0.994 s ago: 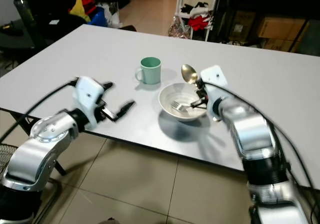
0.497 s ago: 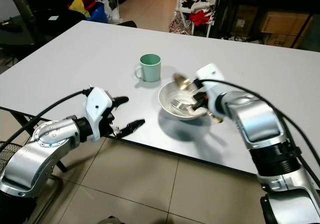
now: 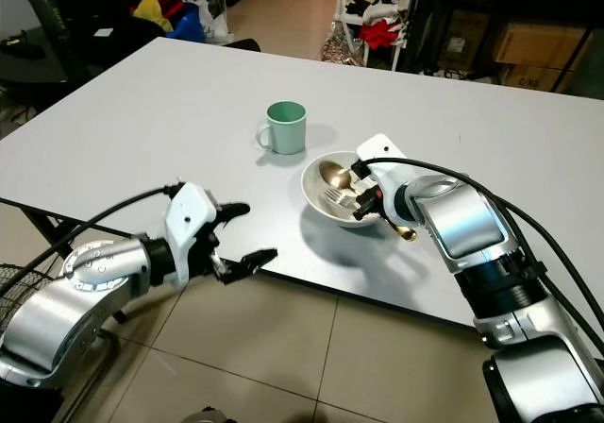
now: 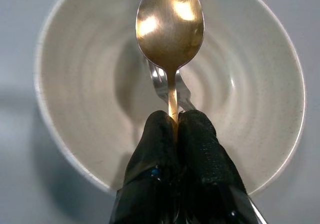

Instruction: Setting the table

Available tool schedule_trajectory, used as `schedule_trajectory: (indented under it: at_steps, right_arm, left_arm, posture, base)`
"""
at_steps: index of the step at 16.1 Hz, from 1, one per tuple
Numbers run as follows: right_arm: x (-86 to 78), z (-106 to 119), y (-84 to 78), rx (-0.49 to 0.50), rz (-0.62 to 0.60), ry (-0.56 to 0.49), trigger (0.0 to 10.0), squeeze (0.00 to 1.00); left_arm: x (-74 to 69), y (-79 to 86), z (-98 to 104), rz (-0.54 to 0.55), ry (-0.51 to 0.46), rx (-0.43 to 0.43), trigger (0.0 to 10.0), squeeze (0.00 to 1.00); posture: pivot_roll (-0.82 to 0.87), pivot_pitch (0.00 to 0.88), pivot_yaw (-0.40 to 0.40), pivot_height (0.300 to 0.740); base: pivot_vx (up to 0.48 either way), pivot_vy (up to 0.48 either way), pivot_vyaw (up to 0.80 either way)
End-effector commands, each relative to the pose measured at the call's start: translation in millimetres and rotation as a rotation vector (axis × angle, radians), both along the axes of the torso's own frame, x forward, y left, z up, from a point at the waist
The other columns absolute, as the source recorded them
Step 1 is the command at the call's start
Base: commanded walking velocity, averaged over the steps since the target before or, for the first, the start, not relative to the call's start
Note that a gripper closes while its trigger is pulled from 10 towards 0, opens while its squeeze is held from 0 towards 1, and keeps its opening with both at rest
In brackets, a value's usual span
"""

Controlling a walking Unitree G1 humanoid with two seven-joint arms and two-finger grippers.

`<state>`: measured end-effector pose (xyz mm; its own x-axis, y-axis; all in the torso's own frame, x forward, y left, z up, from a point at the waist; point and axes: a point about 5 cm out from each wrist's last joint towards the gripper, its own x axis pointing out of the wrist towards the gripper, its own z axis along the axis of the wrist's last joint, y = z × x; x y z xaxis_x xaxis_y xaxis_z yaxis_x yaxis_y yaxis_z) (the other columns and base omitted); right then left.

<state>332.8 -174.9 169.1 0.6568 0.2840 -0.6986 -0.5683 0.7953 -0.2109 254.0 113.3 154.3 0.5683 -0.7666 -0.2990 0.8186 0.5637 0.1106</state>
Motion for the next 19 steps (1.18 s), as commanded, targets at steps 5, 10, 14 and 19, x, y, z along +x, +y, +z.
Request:
schedule_trajectory:
  at_steps: [5, 10, 14, 19]
  right_arm:
    - [6.8, 3.6, 4.2, 0.016, 0.006, 0.001, 10.0, 0.85]
    - [8.9, 17.1, 2.5, 0.041, -0.014, -0.052, 10.0, 1.00]
    - [-5.9, 62.7, -2.2, 0.119, 0.021, -0.343, 10.0, 1.00]
    - [-48.3, 77.1, 3.9, 0.316, -0.150, -0.734, 10.0, 1.00]
  left_arm:
    - [-4.6, -0.4, 2.0, -0.007, -0.002, 0.013, 10.0, 0.00]
    - [-4.1, -0.8, 3.7, -0.012, -0.002, 0.014, 10.0, 0.00]
    - [-3.3, 3.8, 9.3, 0.022, -0.015, -0.025, 10.0, 0.00]
    - [1.1, 13.8, 13.9, 0.276, -0.115, -0.083, 10.0, 0.00]
  posture:
    - [0.09, 0.000, 0.013, 0.740]
    - [0.09, 0.000, 0.023, 0.740]
    - [0.08, 0.000, 0.032, 0.740]
    - [0.07, 0.000, 0.049, 0.740]
  base:
    - [0.000, 0.000, 0.00]
    - [0.000, 0.000, 0.00]
    - [0.000, 0.000, 0.00]
    - [0.000, 0.000, 0.48]
